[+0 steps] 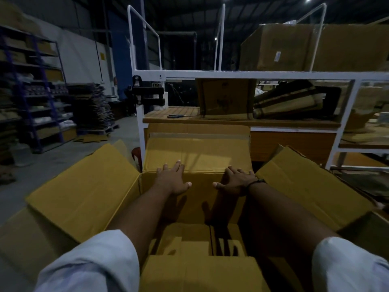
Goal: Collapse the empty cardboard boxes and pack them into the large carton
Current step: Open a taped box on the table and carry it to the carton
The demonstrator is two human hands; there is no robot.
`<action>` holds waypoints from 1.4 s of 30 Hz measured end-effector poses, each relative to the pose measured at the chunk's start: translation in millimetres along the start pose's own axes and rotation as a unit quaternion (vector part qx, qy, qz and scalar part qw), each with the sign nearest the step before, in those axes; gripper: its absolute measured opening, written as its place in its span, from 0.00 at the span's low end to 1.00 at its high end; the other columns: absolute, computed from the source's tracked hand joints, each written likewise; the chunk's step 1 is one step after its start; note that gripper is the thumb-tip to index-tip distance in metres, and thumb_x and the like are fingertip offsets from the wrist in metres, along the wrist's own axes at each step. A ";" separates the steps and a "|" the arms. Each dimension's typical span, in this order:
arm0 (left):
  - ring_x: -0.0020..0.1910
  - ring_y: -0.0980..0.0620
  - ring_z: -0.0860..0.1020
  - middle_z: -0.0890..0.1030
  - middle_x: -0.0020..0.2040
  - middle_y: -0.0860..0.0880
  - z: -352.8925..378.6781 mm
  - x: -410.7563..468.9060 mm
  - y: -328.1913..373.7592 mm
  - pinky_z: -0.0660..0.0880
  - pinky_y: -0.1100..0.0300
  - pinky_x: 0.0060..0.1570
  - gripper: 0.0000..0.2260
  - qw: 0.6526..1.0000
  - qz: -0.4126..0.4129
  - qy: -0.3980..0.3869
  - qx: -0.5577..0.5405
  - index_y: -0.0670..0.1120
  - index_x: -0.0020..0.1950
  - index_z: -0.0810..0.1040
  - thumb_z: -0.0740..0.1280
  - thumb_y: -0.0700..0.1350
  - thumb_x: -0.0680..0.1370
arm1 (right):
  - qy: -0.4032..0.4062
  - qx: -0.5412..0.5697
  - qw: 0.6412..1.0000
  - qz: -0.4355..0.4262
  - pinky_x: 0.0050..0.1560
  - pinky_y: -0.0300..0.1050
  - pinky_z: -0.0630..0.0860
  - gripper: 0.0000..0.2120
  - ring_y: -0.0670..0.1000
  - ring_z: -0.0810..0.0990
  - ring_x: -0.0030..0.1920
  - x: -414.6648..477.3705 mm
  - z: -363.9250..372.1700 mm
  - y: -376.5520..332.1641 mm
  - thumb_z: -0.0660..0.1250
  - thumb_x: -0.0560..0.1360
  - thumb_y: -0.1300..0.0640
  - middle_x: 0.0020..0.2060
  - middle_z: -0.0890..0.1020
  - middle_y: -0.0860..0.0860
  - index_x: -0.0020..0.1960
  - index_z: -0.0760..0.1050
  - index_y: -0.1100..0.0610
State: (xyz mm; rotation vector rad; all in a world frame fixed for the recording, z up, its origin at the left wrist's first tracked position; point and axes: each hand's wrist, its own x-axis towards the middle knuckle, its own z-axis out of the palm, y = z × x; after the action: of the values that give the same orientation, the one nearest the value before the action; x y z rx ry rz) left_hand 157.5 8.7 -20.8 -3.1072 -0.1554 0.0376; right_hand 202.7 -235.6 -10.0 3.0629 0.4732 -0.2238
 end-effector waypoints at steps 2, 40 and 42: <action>0.82 0.34 0.46 0.41 0.85 0.49 0.3 -0.2 -0.3 0.47 0.36 0.78 0.39 1.000 -0.002 -0.002 -0.007 0.51 0.85 0.44 0.56 0.68 0.81 | 0.001 0.009 1.000 0.004 0.78 0.70 0.43 0.52 0.58 0.46 0.82 -0.8 -1.6 0.0 0.49 0.72 0.20 0.83 0.46 0.49 0.84 0.44 0.52; 0.32 0.51 0.77 0.78 0.33 0.50 24.1 -238.8 16.2 0.73 0.56 0.34 0.27 0.968 0.065 0.192 -0.149 0.48 0.38 0.78 0.51 0.64 0.84 | 0.246 0.102 0.964 -0.022 0.53 0.51 0.71 0.29 0.46 0.74 0.34 -241.5 69.4 -107.6 0.44 0.84 0.36 0.30 0.77 0.47 0.41 0.76 0.49; 0.34 0.51 0.78 0.79 0.35 0.50 22.8 -236.6 15.5 0.74 0.56 0.36 0.27 0.970 0.063 0.172 -0.157 0.48 0.39 0.79 0.52 0.65 0.84 | 0.198 0.096 0.975 -0.039 0.61 0.56 0.70 0.26 0.45 0.74 0.40 -244.7 64.6 -102.4 0.43 0.84 0.35 0.35 0.77 0.44 0.47 0.75 0.46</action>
State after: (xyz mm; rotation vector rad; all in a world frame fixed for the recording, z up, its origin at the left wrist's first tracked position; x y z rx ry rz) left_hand -76.9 -29.7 -38.7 -3.3620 0.0511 -0.5741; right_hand -67.9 -214.5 -39.1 3.2845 0.6208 0.3721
